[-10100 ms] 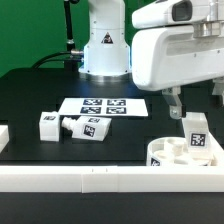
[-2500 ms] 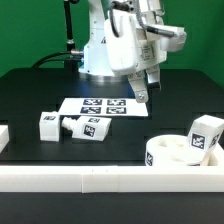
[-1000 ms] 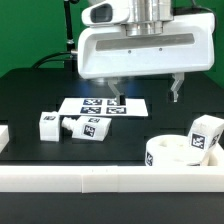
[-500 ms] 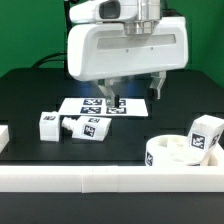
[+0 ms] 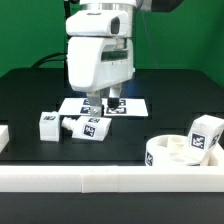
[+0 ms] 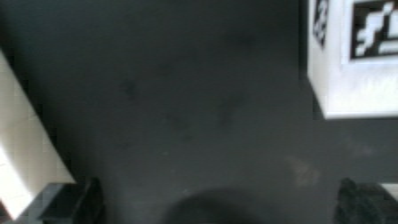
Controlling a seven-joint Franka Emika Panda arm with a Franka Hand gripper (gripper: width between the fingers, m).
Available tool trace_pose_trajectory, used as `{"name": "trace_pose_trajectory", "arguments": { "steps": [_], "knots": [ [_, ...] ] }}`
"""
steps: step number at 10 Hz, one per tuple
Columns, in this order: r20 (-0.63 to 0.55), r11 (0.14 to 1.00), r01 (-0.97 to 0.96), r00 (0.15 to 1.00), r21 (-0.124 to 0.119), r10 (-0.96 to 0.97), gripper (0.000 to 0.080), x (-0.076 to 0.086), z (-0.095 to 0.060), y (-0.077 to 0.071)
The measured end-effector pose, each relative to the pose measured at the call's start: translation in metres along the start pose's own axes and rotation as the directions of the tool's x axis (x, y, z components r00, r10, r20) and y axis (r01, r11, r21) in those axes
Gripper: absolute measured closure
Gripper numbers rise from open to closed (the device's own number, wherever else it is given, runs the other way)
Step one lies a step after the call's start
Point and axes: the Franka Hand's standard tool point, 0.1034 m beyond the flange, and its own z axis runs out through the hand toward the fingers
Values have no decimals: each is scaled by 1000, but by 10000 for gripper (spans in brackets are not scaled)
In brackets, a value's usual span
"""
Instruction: Assemble stool
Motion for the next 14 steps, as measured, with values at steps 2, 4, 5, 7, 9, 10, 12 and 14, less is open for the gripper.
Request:
{"name": "trace_pose_trajectory", "arguments": {
  "steps": [2,4,5,7,9,10,12,14],
  "knots": [
    [21,992,127,992,-8,-127,151,-3,-1,5],
    [23,993,116,993,-6,-116,151,-3,0,4],
    [26,995,96,995,-15,-96,151,-1,0,3],
    [51,998,45,998,-43,-43,151,-7,5,-1],
    [98,999,14,995,-50,-10,151,2,10,-7],
    [153,1000,-12,988,-24,16,151,14,12,-15],
    [279,998,-60,959,8,56,151,29,16,-27],
    [383,997,-69,923,34,50,151,37,20,-32]
  ]
}}
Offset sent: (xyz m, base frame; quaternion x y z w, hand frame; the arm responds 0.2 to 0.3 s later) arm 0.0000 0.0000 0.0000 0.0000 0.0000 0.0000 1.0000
